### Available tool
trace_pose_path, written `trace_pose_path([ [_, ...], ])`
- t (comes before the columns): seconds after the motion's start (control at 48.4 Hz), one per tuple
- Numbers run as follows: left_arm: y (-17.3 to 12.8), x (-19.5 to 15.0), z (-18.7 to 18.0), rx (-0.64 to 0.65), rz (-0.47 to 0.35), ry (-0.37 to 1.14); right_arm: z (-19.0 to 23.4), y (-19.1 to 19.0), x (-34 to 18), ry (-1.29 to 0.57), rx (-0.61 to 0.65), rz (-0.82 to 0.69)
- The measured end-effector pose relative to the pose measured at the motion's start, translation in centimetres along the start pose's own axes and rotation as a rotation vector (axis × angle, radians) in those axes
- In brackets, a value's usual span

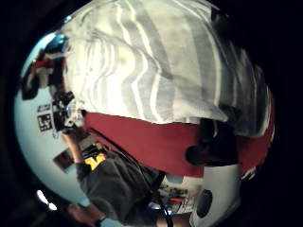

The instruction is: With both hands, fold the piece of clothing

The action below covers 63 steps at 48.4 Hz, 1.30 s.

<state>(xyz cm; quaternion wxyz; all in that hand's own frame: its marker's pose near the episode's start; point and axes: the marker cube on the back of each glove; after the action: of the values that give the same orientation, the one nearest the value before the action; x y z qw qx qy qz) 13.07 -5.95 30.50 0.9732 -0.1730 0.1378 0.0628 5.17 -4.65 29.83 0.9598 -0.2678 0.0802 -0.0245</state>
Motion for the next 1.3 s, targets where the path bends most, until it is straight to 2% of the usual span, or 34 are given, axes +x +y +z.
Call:
trace_pose_path([
  [0.165, -0.1, 0.4, 0.2, 0.149, 0.003, -0.119, 0.1, 0.1, -0.8, 0.012, 0.221, -0.029],
  [0.269, 1.0, 0.4, -0.4, 0.159, 0.023, -0.220, -0.5, 2.1, -1.8, 0.085, 0.268, -0.052],
  [0.351, 2.7, 0.2, -1.7, 0.120, 0.060, -0.174, -1.4, 3.9, -2.4, 0.118, 0.264, -0.074],
  [0.455, 6.8, -0.1, -5.6, 0.025, 0.112, -0.081, -3.9, 6.8, -3.2, 0.147, 0.192, -0.114],
  [0.517, 9.3, -0.4, -9.6, -0.022, 0.148, -0.046, -7.5, 8.9, -4.0, 0.166, 0.136, -0.140],
  [0.579, 10.0, -1.1, -14.0, -0.016, 0.142, -0.051, -12.0, 9.7, -4.6, 0.196, 0.107, -0.137],
  [0.662, 7.0, -2.8, -19.5, 0.055, 0.024, -0.118, -18.3, 7.6, -5.2, 0.257, 0.133, -0.061],
  [0.744, 0.4, -4.6, -23.6, 0.150, -0.163, -0.199, -22.7, 0.7, -5.0, 0.307, 0.199, 0.101],
  [0.806, -4.0, -5.5, -24.7, 0.171, -0.256, -0.226, -24.2, -3.6, -5.2, 0.322, 0.234, 0.189],
  [0.889, -6.6, -5.8, -25.3, 0.148, -0.363, -0.224, -25.7, -6.1, -7.0, 0.306, 0.309, 0.255],
  [0.951, -9.8, -6.8, -23.8, 0.140, -0.449, -0.208, -24.7, -9.3, -7.8, 0.248, 0.301, 0.261],
  [0.992, -11.7, -7.5, -22.2, 0.138, -0.477, -0.186, -23.5, -11.3, -7.8, 0.209, 0.303, 0.286],
  [1.075, -13.5, -8.5, -20.1, 0.213, -0.533, -0.182, -21.8, -13.6, -7.2, 0.142, 0.441, 0.342],
  [1.199, -13.8, -9.6, -20.3, 0.422, -0.565, -0.146, -20.9, -13.8, -6.0, 0.080, 0.557, 0.339],
  [1.302, -13.5, -9.7, -21.3, 0.518, -0.542, -0.094, -20.4, -12.6, -4.5, 0.080, 0.526, 0.348],
])
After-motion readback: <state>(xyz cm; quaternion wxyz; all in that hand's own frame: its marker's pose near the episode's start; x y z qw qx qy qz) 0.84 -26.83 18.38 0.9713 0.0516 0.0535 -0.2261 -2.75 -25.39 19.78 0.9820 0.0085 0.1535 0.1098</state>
